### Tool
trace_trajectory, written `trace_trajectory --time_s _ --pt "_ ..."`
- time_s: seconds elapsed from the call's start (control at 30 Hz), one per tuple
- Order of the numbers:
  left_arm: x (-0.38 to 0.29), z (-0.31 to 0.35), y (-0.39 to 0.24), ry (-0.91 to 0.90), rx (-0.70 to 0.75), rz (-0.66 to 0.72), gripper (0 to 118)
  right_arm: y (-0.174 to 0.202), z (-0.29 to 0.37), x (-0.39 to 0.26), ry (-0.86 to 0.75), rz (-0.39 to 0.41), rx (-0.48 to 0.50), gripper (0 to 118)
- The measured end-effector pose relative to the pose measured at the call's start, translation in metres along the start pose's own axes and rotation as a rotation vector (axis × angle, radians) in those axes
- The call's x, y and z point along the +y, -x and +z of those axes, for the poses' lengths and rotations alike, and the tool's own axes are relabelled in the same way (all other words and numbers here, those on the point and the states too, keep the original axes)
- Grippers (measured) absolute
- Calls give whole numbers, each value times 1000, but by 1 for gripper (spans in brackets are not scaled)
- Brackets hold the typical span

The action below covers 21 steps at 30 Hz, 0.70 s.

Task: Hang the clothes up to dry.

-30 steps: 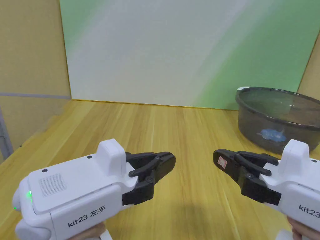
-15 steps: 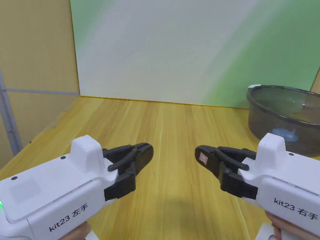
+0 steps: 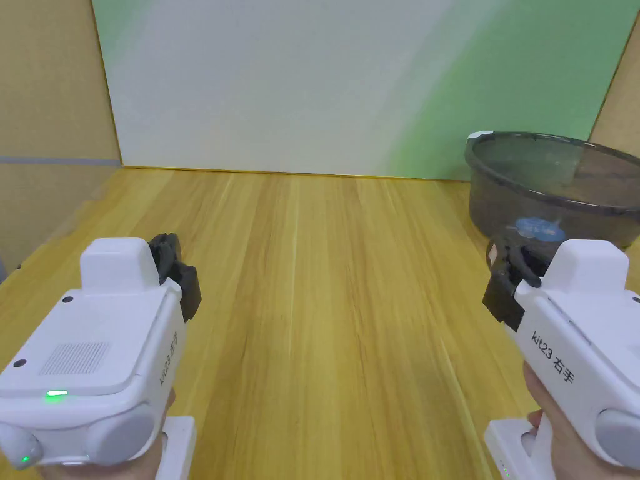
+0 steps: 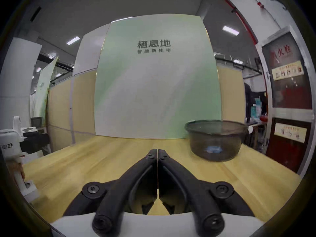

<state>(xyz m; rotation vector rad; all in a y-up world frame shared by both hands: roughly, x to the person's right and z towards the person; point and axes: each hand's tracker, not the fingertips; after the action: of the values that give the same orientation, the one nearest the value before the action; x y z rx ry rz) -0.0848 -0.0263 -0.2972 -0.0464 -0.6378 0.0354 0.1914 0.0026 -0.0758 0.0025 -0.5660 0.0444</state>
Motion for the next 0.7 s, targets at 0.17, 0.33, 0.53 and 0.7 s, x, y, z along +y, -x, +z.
trace_trajectory --time_s 0.17,0.33,0.53,0.7 --pt "-5 -2 -5 -3 25 -55 1 1 -6 -1 26 16 2 60" --pt "-2 -1 -7 0 56 -31 114 -10 -18 2 145 -190 172 118" --pt "1 -3 -3 -1 24 -8 118 -15 -19 16 109 -261 110 118" --pt "-2 -3 -7 4 9 -9 118 -10 -22 21 84 -157 -98 118"
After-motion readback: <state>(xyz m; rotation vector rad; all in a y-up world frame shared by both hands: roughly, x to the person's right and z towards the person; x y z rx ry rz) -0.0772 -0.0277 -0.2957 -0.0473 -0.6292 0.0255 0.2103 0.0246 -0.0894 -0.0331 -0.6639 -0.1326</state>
